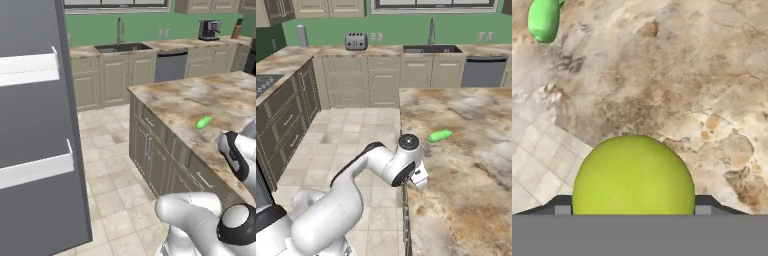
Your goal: Open the fridge, remove the pear, corn, and steak, and place them on any counter.
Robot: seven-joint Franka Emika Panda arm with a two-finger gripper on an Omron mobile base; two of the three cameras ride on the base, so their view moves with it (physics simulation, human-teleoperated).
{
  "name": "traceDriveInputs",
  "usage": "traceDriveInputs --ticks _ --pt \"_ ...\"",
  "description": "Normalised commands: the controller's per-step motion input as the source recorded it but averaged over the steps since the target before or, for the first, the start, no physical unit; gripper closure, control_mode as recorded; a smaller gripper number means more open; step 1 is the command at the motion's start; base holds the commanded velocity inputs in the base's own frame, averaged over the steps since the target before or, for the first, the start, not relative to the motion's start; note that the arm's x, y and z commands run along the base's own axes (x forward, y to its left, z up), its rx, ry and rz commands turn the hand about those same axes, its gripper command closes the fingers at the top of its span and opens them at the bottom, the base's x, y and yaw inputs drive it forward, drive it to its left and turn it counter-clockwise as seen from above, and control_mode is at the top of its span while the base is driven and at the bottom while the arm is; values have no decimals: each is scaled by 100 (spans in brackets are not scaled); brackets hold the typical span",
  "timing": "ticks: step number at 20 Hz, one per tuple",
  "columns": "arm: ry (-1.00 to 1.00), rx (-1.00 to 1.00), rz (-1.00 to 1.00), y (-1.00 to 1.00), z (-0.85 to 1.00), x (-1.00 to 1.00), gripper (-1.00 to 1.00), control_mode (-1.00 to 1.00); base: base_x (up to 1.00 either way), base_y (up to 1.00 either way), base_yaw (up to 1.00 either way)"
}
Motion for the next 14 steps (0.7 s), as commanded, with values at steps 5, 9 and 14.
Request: traceDriveInputs --ticks 5,9,14 --pt "16 11 -11 -100 -35 94 100 -100 0 0 0" --pt "12 1 -12 -87 -14 91 100 -100 0 0 0" --pt "7 3 -6 -77 -38 55 100 -100 0 0 0"
